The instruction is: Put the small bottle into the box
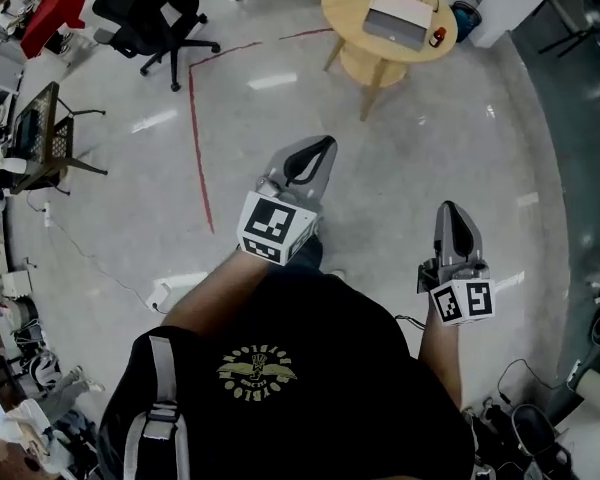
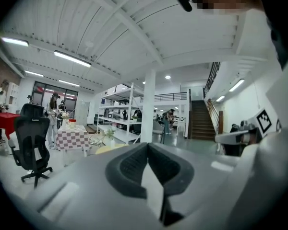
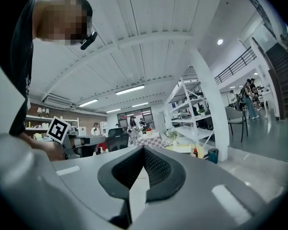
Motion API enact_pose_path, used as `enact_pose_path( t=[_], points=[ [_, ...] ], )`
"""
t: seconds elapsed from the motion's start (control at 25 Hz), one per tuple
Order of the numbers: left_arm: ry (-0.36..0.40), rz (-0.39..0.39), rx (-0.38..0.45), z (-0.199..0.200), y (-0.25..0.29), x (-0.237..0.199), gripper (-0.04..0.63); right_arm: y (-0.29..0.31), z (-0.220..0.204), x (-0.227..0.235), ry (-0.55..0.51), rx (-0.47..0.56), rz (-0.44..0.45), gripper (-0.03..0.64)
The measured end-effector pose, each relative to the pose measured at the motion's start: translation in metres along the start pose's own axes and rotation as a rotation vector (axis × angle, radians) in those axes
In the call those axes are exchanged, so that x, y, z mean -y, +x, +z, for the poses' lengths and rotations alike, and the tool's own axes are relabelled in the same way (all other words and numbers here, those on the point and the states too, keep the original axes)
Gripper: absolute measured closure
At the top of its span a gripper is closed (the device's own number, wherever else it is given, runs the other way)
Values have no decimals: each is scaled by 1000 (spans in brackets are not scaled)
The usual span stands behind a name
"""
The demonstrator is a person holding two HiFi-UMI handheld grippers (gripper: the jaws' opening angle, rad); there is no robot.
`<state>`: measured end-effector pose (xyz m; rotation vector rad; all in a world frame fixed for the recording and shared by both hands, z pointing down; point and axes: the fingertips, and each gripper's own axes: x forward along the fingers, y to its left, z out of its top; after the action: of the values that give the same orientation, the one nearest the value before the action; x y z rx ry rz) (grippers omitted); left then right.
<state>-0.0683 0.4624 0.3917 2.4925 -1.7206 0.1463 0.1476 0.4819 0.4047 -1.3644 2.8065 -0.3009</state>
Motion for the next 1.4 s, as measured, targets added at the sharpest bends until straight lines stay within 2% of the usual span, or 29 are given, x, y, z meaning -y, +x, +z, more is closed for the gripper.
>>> enact_pose_path(
  t=[0.4, 0.72, 0.92, 1.08, 1.24, 1.4],
  points=[
    [-5, -52, -4, 13, 68, -55, 595, 79, 23, 18, -22, 6, -26, 611],
    [-37, -94, 27, 28, 87, -102, 595, 115, 53, 17, -53, 31, -94, 611],
    [-55, -114, -1, 19, 96, -132, 595, 129, 55, 5, -54, 31, -130, 611],
    [-70, -151, -20, 13, 119, -111, 595, 119, 48, 22, -55, 17, -173, 611],
    [-45, -217, 22, 31, 140, -82, 595, 115, 44, 42, -38, 22, -187, 611],
    [-48, -202, 0, 32, 154, -84, 595, 124, 46, 61, -13, 39, -180, 611]
  ],
)
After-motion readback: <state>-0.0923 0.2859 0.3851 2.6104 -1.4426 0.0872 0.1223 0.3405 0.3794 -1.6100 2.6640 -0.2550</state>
